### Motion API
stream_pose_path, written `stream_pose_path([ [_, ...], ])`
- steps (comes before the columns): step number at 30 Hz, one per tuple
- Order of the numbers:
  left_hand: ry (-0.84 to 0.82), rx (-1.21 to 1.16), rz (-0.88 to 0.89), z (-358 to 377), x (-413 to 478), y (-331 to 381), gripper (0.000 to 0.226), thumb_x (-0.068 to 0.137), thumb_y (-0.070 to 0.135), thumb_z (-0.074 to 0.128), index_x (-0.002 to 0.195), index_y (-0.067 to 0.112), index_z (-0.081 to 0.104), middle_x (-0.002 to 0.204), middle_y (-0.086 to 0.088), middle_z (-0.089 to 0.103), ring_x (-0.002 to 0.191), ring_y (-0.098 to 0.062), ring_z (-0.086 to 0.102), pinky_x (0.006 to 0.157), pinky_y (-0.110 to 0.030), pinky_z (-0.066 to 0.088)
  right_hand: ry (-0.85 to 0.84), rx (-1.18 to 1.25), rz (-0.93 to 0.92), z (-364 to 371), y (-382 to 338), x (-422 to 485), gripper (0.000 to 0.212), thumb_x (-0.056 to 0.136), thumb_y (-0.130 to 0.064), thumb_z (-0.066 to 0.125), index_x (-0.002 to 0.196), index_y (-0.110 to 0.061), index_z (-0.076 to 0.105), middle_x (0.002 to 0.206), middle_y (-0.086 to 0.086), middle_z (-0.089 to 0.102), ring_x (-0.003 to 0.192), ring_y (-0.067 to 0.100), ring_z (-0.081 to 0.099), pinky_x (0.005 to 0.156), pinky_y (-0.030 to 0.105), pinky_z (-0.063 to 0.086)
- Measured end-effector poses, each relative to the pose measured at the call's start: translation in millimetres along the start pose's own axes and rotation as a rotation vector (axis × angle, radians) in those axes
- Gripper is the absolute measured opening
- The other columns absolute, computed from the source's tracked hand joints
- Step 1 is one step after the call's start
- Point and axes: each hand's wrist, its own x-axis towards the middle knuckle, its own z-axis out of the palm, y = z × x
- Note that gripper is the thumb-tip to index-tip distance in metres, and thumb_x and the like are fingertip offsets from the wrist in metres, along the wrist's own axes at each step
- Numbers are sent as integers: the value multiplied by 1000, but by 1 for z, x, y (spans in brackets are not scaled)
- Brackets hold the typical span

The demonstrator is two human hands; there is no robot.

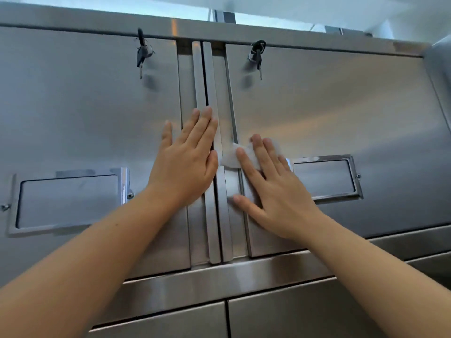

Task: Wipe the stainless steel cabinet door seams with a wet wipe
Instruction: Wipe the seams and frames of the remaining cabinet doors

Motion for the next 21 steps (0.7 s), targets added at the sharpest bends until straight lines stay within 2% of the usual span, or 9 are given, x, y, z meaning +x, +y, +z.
stream_pose_path([
  [3, 22, -12, -13, 0, 12, -5, 58, 94, 36, 18, 148, 19, 8, 155, 7, -3, 140, -6, -7, 111, -41, -8, 38, -31, 19, -6, 8, 31, 70, 90, -60, 21, 139, -33, -22, 152, 4, -28, 139, 17, -26, 112, 30, -12],
  [6, 31, 25, -12, 2, 10, -4, 63, 89, 44, 4, 147, 21, 0, 154, 7, -9, 140, -7, -11, 111, -39, -11, 50, -31, 6, -6, 9, 32, 70, 90, -62, 17, 141, -31, -20, 151, 4, -29, 139, 16, -27, 112, 30, -12],
  [8, 32, 35, -10, 3, 9, -5, 64, 88, 45, 1, 147, 22, -3, 154, 6, -11, 140, -7, -14, 110, -38, -13, 50, -51, -22, -2, 10, 23, 70, 90, -65, 16, 142, -33, -17, 152, 3, -27, 140, 17, -25, 112, 28, -13],
  [13, 31, 35, -16, 2, 9, -5, 64, 86, 45, -1, 146, 23, -8, 152, 8, -16, 137, -6, -19, 109, -38, -14, 59, -76, -7, -12, 18, 52, 69, 90, -62, 21, 141, -32, -16, 154, 5, -21, 142, 19, -18, 113, 31, -5],
  [17, 22, 38, -27, 1, 8, -5, 67, 82, 47, -8, 146, 24, -10, 151, 9, -19, 137, -6, -21, 109, -37, -15, 84, -84, 14, -21, 21, 84, 73, 91, -56, 28, 146, -28, -11, 154, 7, -20, 142, 19, -17, 114, 33, -5],
  [21, 9, 39, -24, 0, 6, -4, 67, 80, 47, -12, 143, 25, -17, 150, 9, -24, 138, -8, -23, 110, -39, -14, 96, -84, -8, -15, 22, 75, 72, 90, -56, 27, 139, -33, -20, 154, 4, -22, 142, 18, -18, 113, 31, -6],
])
